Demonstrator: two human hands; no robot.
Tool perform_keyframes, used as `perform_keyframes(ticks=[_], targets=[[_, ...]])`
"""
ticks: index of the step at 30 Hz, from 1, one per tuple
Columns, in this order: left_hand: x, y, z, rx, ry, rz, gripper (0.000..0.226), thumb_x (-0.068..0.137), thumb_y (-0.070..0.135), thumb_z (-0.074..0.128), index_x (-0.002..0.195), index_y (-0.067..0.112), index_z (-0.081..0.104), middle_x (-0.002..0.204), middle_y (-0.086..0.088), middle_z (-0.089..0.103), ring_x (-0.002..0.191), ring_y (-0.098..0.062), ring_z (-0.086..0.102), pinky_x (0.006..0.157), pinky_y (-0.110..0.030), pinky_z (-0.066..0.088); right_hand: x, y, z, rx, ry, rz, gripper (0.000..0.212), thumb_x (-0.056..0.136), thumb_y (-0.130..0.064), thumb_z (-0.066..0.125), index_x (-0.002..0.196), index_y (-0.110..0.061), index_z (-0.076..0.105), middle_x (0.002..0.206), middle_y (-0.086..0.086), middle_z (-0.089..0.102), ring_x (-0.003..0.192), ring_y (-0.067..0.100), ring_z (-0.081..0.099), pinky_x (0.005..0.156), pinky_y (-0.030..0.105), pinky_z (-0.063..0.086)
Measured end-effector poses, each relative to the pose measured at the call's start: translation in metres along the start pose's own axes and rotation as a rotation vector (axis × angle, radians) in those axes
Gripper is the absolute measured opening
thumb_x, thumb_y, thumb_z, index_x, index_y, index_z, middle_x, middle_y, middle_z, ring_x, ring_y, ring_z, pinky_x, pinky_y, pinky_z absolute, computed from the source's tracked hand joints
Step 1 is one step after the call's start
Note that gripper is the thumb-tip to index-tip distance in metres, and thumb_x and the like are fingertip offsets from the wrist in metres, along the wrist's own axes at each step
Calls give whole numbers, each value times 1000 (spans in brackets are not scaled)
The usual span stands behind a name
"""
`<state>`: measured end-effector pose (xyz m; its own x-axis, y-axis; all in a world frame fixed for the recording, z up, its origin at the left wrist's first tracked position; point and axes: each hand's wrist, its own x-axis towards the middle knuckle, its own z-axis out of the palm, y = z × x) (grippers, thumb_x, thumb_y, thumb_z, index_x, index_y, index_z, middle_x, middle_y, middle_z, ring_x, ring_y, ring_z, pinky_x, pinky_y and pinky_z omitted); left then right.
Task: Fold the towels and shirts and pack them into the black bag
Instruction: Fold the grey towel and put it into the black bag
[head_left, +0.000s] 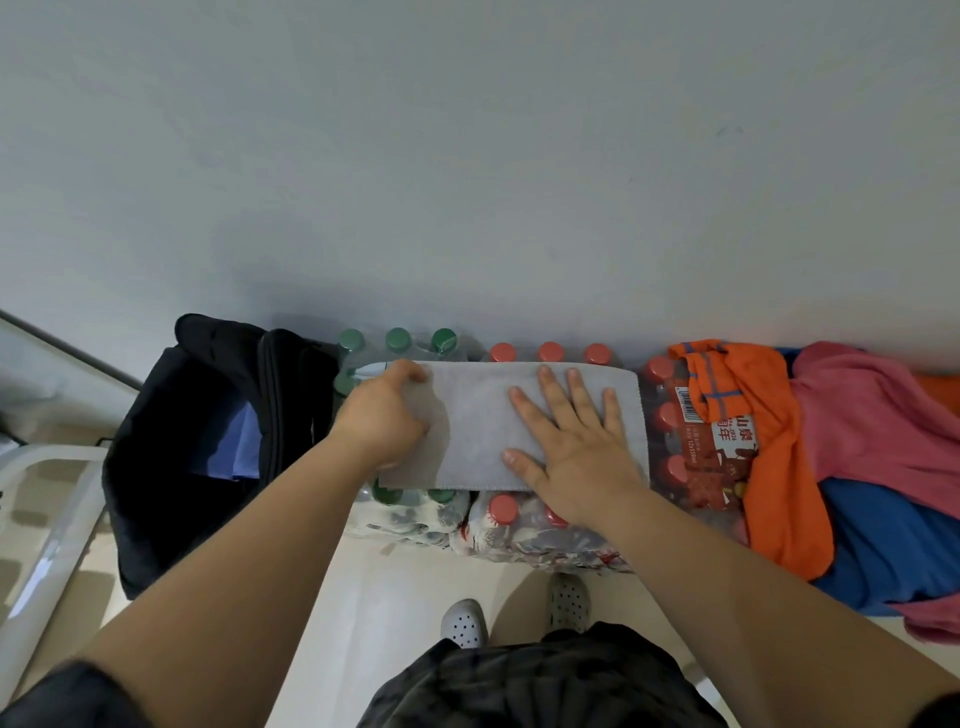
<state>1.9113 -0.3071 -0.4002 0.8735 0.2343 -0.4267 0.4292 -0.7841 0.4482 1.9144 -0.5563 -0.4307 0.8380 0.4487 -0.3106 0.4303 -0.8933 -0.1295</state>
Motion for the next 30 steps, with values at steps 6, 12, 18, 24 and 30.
perform_keyframes(ticks=[6, 12, 18, 24, 30], targets=[[-9, -1, 0, -265, 58, 51, 55, 79, 6, 57, 119, 43, 59, 99, 8, 66, 89, -18, 63, 68, -25, 50, 0, 0, -2, 1, -13, -3, 74, 88, -79, 0, 149, -46, -26, 156, -9, -42, 143, 20, -40, 118, 56, -17], [-19, -2, -6, -578, 16, 41, 55, 80, -4, 64, 117, 37, 65, 107, 10, 63, 87, -15, 65, 62, -21, 54, 0, 0, -1, 1, -6, 4, 72, 91, -78, 3, 150, -46, -25, 157, -9, -40, 144, 20, -39, 119, 56, -16], [-22, -5, -9, -1034, -100, -160, 45, 82, -12, 69, 116, 17, 68, 104, -10, 68, 76, -20, 67, 61, -26, 55, -1, 0, 0, 13, -4, 14, 71, 91, -76, 3, 151, -47, -23, 158, -11, -38, 144, 18, -38, 120, 55, -14], [-20, -6, -10, -1226, -263, -224, 47, 81, -16, 64, 118, 14, 69, 115, -16, 70, 98, -32, 69, 91, -43, 56, -1, -1, -3, 42, -28, 29, 69, 92, -74, 5, 151, -48, -20, 158, -12, -38, 144, 17, -39, 120, 56, -14], [-27, -13, -18, -1023, -83, -95, 56, 79, -17, 65, 122, 19, 67, 116, -13, 67, 92, -26, 68, 81, -37, 59, -1, -21, -10, 62, -57, 43, 70, 90, -76, 5, 150, -50, -20, 157, -13, -38, 143, 20, -40, 118, 58, -15]])
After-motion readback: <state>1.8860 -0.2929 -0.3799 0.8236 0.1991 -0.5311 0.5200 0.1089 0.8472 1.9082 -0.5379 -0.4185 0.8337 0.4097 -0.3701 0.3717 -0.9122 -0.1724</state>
